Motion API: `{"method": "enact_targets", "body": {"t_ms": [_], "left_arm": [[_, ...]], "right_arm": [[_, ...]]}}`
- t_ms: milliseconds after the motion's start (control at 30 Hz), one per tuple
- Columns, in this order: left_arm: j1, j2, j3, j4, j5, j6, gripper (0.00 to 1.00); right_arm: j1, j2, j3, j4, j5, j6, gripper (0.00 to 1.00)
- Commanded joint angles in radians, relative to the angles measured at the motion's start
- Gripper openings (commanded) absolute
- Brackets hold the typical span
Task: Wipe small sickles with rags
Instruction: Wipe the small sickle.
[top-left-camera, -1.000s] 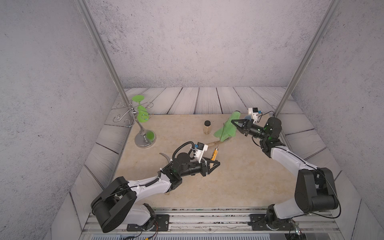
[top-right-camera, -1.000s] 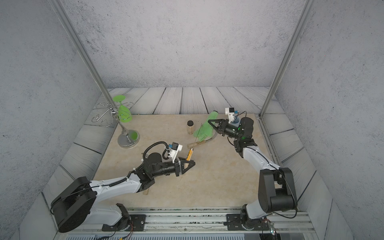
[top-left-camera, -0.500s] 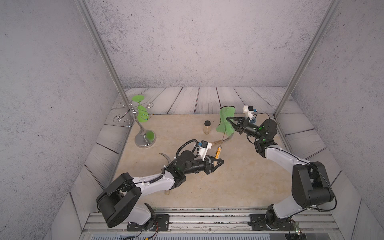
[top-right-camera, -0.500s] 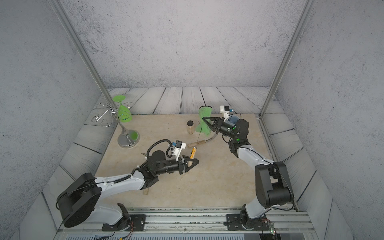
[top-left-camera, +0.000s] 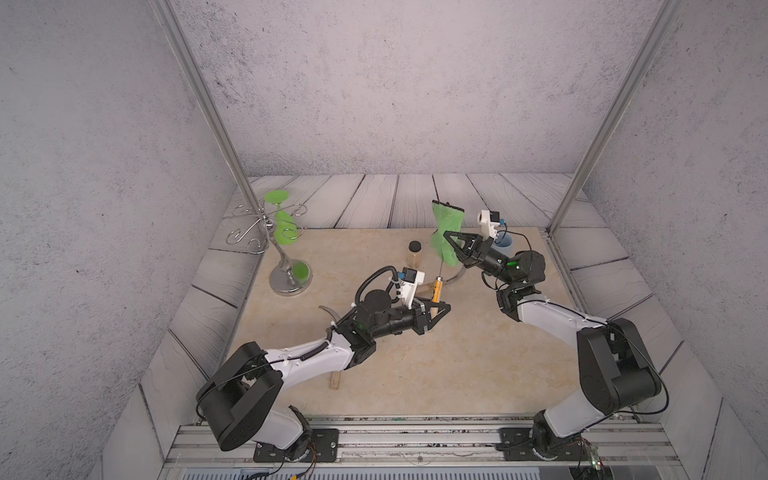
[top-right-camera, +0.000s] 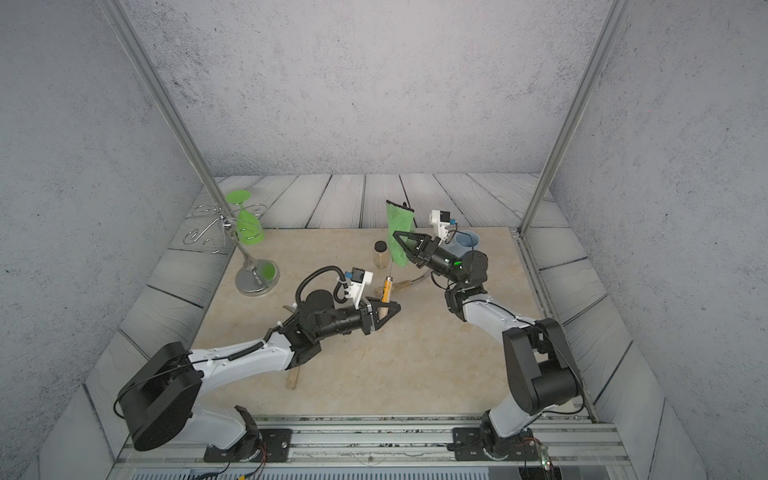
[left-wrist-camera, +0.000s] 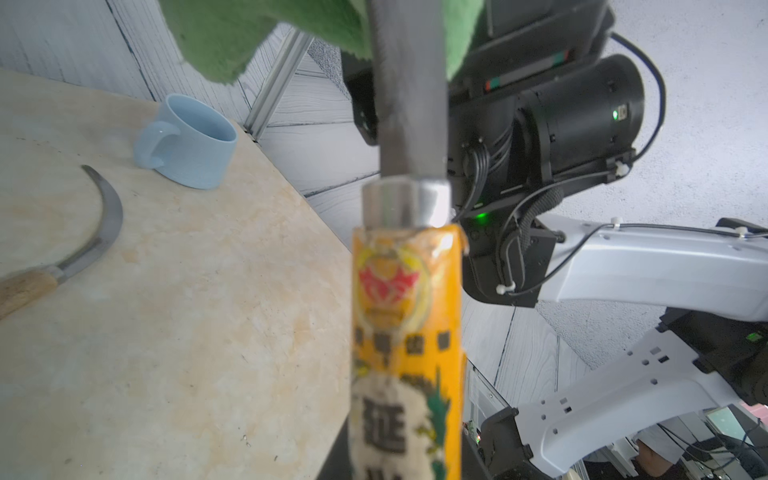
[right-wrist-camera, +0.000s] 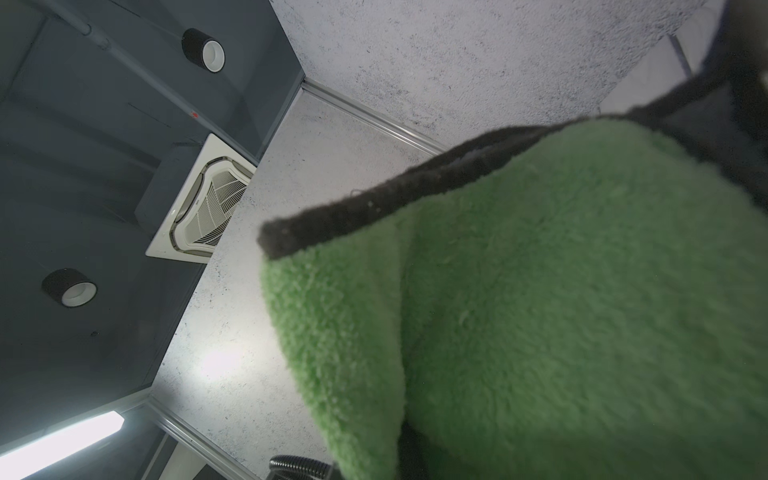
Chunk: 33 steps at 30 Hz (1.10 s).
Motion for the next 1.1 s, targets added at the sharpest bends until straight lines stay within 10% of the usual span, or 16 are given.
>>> {"method": "enact_targets", "body": {"t_ms": [0, 467, 1067], "left_arm": [[0.014, 0.001, 0.069, 0.088, 0.057, 0.052, 0.0], [0.152, -0.021, 0.083, 0.055, 0.117, 0.031, 0.0], [0.062, -0.211, -0.133, 0.001, 0.055, 0.036, 0.0]], "right_arm": [[0.061, 0.035, -0.031, 0.042, -0.039, 0.034, 0.11], [0.043, -0.068, -0.07, -0.039, -0.044, -0.018, 0.1], [-0.177, -0.261, 0.111, -0.746, -0.079, -0.395, 0.08]]}}
